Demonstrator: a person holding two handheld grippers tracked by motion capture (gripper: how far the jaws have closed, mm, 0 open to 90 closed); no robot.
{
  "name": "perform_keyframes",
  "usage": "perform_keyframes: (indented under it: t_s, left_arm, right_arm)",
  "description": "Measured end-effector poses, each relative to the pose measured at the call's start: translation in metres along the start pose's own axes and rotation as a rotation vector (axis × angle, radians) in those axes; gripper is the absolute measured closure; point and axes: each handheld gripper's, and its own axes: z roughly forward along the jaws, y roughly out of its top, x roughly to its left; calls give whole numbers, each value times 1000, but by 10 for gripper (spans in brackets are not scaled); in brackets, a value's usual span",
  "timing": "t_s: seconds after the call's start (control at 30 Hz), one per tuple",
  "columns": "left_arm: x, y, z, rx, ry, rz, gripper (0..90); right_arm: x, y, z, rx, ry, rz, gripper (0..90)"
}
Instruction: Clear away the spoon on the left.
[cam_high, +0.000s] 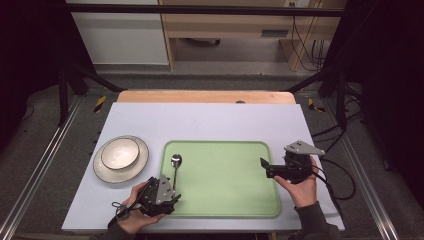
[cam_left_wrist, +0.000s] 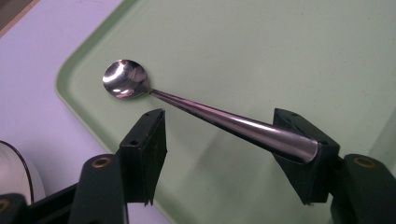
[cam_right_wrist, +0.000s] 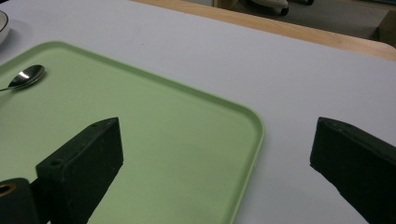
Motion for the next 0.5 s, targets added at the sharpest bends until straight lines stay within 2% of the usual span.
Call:
perform_keyframes:
  t_s: [0.5]
  left_arm:
    - [-3, -2, 2, 25, -19, 5, 302]
  right_arm:
    - [0, 0, -1, -3, 0, -4, 28]
